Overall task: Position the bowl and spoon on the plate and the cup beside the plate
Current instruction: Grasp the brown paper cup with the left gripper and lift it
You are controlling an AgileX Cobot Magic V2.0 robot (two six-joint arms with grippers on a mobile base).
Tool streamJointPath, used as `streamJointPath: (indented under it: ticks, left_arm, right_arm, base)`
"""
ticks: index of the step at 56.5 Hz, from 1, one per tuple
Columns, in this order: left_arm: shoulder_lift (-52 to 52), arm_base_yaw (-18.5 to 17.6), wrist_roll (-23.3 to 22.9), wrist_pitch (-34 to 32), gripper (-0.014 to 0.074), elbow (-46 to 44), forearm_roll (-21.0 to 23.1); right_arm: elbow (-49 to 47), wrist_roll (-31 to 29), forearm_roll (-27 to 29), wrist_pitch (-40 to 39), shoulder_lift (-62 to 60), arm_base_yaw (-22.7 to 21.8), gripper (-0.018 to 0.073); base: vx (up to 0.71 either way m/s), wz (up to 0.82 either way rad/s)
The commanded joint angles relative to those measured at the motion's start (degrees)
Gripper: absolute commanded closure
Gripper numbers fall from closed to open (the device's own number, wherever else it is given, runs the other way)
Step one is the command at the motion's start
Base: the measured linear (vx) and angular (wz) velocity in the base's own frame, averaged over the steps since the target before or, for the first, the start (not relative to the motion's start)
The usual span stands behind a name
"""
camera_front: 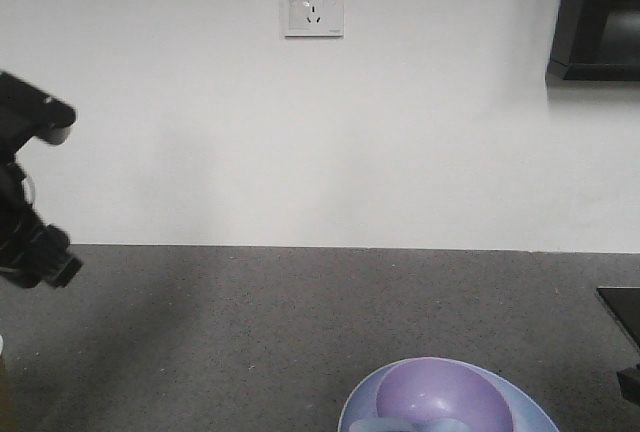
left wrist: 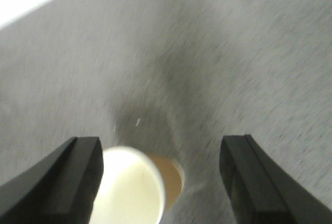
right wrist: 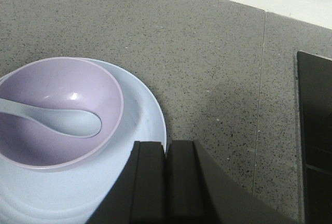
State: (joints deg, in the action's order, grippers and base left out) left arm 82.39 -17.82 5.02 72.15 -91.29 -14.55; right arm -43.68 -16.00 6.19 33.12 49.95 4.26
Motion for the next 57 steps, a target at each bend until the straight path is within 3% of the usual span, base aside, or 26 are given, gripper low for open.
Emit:
streamJointPath:
  ticks: [1,10,19,32,40,49,57]
  left_arm:
    - [-3.67,3.46,-0.63,-4.03,0.0006,4.40,-0.98]
    - [-4.05,5.50,-0.63,-8.42,0.0006,12.41,-0.44]
    - [-3.91,5.52,-0.63,-14.57,0.0006,19.26,1.52]
    - [-3.91,5.52,-0.74,-18.05,0.0034,23.88,1.65]
    - [-3.91,5.59,-0.74,-18.68,0.0199,24.09,1.65]
    - [-3.91,5.59,-0.68,-18.63,0.0588,24.09,2.07]
    - [-3.99,5.59,-0.60,-18.67,0.0604,23.97,2.07]
  right_arm:
    - [-1.66,0.02,-0.07,-4.31,-0.66,-0.11,0.0568]
    - [-1.66,0.02,-0.10,-4.36,-0.66,-0.11,0.0568]
    - [-1.66,0.02,-0.10,-4.36,-0.66,-0.11,0.0568]
    - [-1.66,0.02,-0.10,-4.36,-0.66,-0.11,0.0568]
    - [-1.66,0.02,-0.10,-4.36,-0.66,-0.11,0.0568]
    - [-1.66,0.02,-0.10,-4.36,-0.66,-0.11,0.0568]
    - [-1.66,0.02,-0.10,-4.30,-0.66,-0.11,0.0568]
  base:
    - [0.00,0.00]
    - [0.00,0.00]
    - [0.00,0.00]
    - [0.00,0.00]
    - [0.00,0.00]
    - [0.00,0.00]
    - [0.00,0.00]
